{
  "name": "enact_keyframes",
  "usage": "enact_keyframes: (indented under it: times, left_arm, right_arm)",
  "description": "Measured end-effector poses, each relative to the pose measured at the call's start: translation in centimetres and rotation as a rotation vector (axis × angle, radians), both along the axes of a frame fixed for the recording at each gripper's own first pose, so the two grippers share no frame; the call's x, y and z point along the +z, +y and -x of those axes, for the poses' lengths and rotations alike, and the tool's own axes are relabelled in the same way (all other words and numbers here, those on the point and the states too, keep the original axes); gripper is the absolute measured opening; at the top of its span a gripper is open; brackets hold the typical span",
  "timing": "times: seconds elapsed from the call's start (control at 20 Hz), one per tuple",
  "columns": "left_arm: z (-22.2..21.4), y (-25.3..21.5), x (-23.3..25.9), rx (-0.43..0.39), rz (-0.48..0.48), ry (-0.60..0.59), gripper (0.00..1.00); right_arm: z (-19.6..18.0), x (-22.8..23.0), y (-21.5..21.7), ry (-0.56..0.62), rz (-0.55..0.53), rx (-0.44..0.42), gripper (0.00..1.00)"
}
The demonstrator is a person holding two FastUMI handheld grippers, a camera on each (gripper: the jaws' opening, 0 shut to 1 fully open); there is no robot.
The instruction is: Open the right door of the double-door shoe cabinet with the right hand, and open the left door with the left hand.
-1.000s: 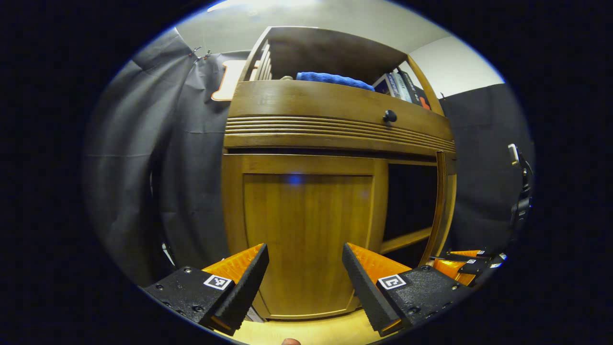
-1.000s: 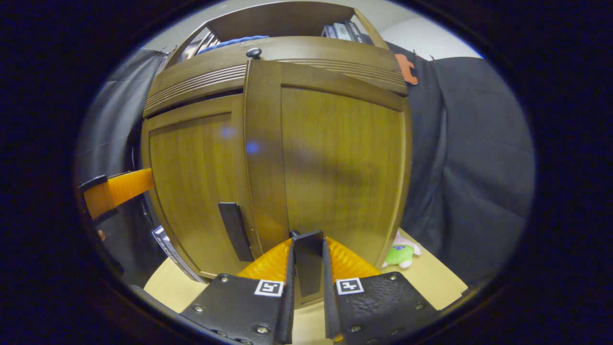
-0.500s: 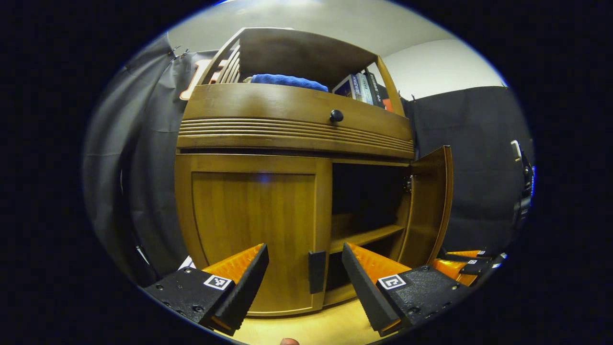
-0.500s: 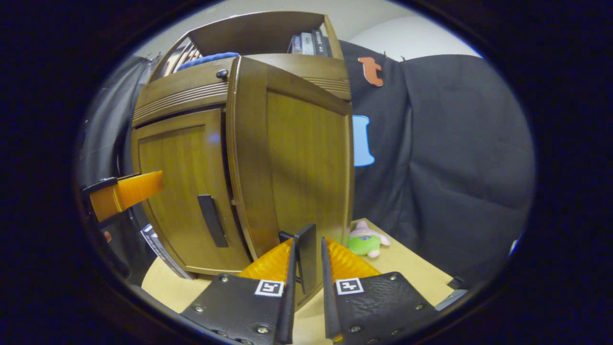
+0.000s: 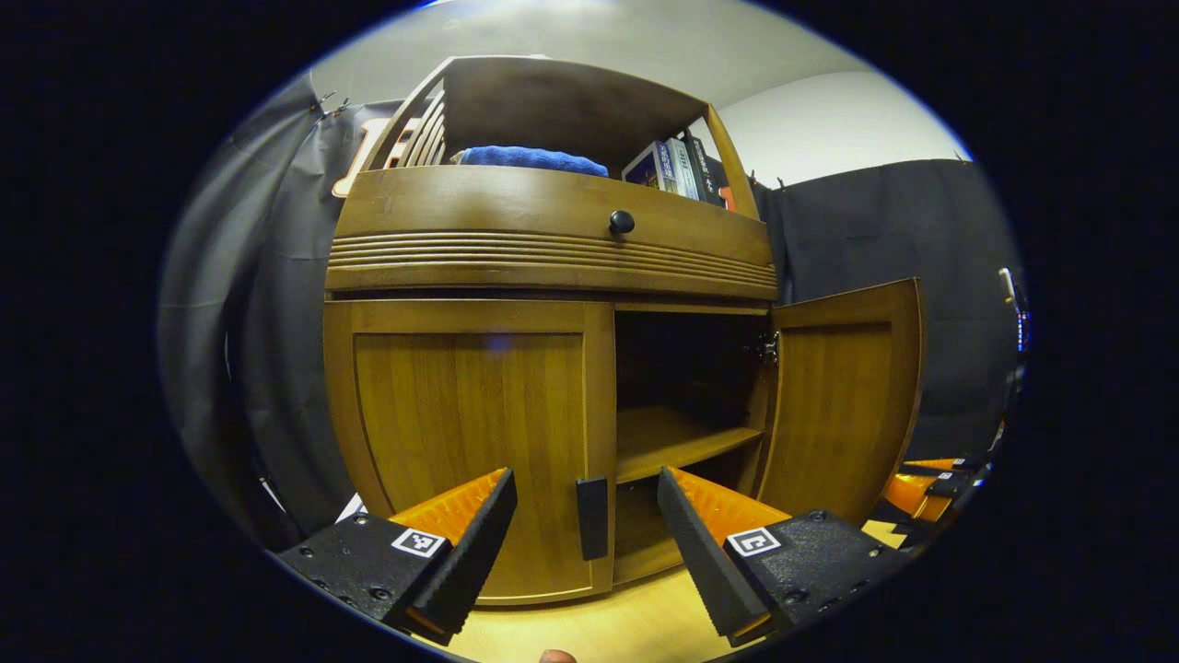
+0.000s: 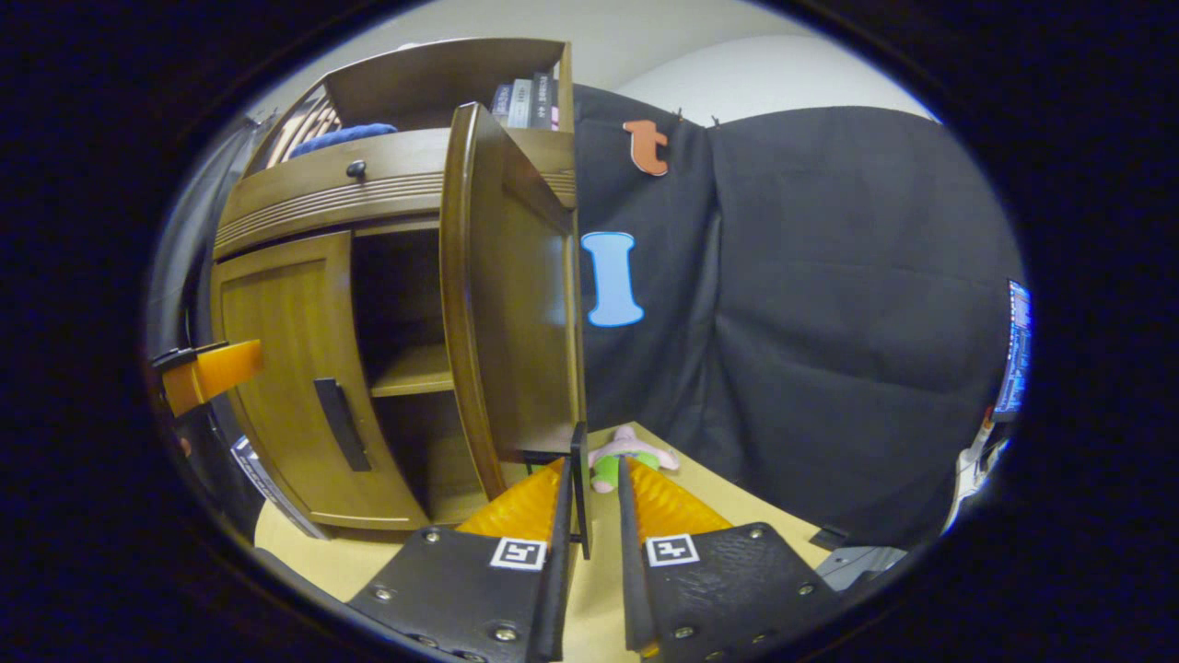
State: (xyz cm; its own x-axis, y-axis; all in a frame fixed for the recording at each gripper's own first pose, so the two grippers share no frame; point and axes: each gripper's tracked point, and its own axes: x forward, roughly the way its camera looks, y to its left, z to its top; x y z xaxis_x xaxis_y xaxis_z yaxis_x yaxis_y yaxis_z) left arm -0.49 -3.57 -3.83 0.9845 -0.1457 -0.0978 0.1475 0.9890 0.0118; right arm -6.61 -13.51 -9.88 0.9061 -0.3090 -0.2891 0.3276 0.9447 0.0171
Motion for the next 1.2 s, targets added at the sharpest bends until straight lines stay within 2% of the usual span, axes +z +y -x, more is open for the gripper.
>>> enact_keyframes:
  times: [0.15,0.3,0.7,0.75,0.85,0.95,1.0,1.2]
  left_arm:
    - [0.0,-0.1,-0.4,-0.003,-0.004,0.012,0.92]
    - [0.0,-0.1,-0.8,-0.007,-0.011,0.022,0.92]
    - [-0.5,-0.6,-1.9,-0.016,-0.012,0.050,0.92]
    - [-0.5,-0.5,-1.9,-0.014,-0.011,0.052,0.96]
    - [-0.6,-0.4,-2.1,-0.011,-0.011,0.058,0.92]
    - [-0.8,-0.2,-2.3,-0.003,-0.012,0.062,0.95]
    - [-0.9,0.0,-2.4,0.001,-0.011,0.064,0.92]
    - [-1.2,0.4,-2.9,0.016,-0.005,0.078,0.95]
  right_arm:
    - [1.0,0.0,-2.0,0.006,0.008,-0.047,0.25]
    - [1.2,0.1,-4.1,0.007,0.025,-0.085,0.18]
    - [1.4,0.7,-7.6,-0.002,0.054,-0.154,0.18]
    - [1.5,0.7,-7.9,-0.002,0.055,-0.161,0.18]
    - [1.8,0.8,-8.6,-0.005,0.060,-0.179,0.18]
    - [2.3,1.0,-9.4,-0.008,0.072,-0.203,0.18]
    - [2.4,1.1,-9.4,-0.016,0.059,-0.193,0.18]
    - [1.3,1.0,-9.1,-0.022,0.049,-0.176,0.19]
